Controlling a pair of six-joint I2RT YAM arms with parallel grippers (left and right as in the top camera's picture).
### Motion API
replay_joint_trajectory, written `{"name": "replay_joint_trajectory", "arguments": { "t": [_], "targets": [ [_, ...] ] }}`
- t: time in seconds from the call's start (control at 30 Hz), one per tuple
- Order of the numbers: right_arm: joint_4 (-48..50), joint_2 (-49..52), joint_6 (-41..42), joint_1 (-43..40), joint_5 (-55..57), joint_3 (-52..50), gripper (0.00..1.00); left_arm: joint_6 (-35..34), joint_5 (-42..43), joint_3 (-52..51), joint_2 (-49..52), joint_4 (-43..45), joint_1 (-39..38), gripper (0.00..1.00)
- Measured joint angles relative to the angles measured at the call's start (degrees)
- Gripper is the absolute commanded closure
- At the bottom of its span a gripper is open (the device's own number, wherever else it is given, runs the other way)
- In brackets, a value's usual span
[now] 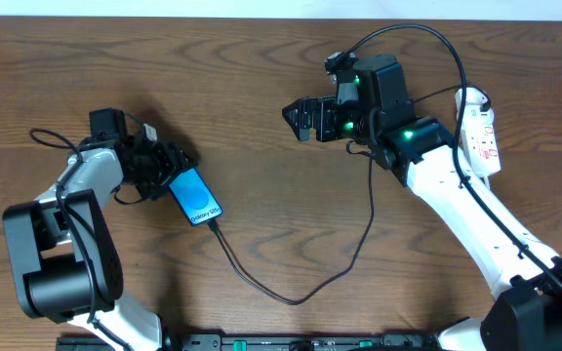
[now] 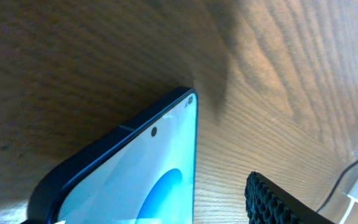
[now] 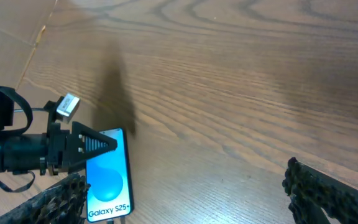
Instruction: Plug charger to phone and switch on socket
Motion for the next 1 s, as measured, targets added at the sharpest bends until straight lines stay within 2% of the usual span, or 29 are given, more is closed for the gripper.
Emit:
{"name": "replay_joint_trajectory", "arguments": {
  "t": [1.0],
  "targets": [
    [-0.02, 0.00, 0.00, 0.00, 0.00, 0.00, 0.01, 0.02, -1.97, 0.37, -0.44, -1.42, -0.28, 0.26]
  ]
}}
